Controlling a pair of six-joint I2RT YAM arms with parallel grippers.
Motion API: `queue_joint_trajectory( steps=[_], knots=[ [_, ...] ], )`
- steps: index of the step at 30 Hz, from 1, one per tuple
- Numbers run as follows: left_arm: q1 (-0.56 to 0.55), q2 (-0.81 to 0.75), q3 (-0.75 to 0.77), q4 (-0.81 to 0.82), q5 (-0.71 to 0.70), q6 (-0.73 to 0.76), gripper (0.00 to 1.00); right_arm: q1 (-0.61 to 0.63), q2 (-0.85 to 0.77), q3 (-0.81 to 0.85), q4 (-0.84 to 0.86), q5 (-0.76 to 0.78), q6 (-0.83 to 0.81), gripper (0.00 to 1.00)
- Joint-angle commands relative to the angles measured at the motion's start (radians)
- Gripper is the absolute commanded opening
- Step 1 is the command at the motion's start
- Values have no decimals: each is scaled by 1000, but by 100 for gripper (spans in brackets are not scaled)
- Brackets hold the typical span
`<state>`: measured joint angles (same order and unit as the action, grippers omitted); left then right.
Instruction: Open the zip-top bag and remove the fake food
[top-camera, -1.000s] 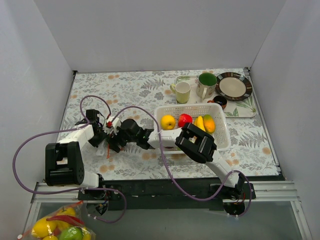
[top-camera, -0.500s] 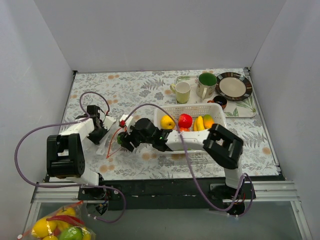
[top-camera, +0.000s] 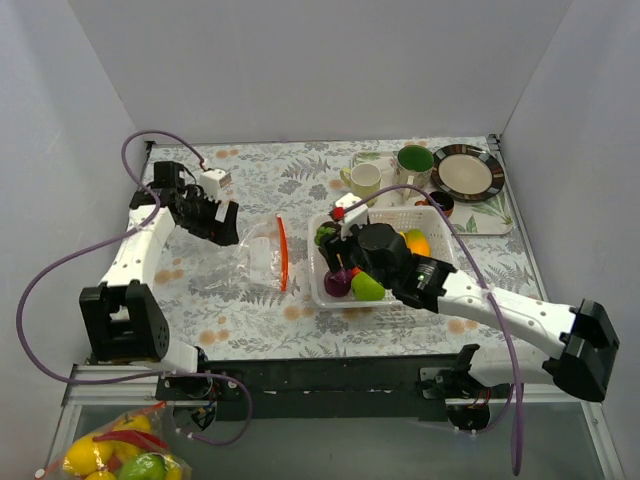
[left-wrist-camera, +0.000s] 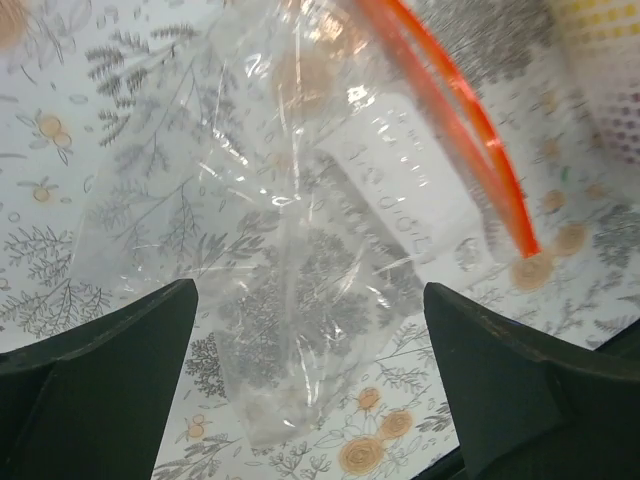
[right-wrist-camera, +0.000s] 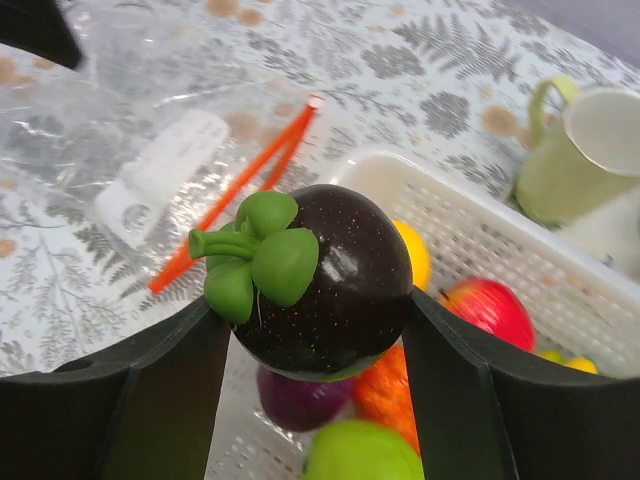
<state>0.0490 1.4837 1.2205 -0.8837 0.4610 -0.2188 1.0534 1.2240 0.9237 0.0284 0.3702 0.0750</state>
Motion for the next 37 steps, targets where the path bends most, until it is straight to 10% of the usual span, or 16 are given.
queue_joint_trajectory(
  steps=[1, 7, 16, 20, 37],
  knots=[
    [-3, -143, 43, -52, 130, -40, 98, -39, -112, -57, -142, 137, 60, 61],
    [-1, -250, 16, -83, 133, -57, 98, -79, -179, -62, -293, 216, 158, 99],
    [-3, -356, -100, -52, 151, -174, 98, -82, -211, 7, -583, 397, 299, 99],
    [-3, -456, -226, 212, 49, -367, 98, -92, -318, -8, -613, 490, 309, 99],
    [-1, -572, -450, 638, -294, -576, 98, -136, -282, 107, -631, 423, 244, 99]
  ],
)
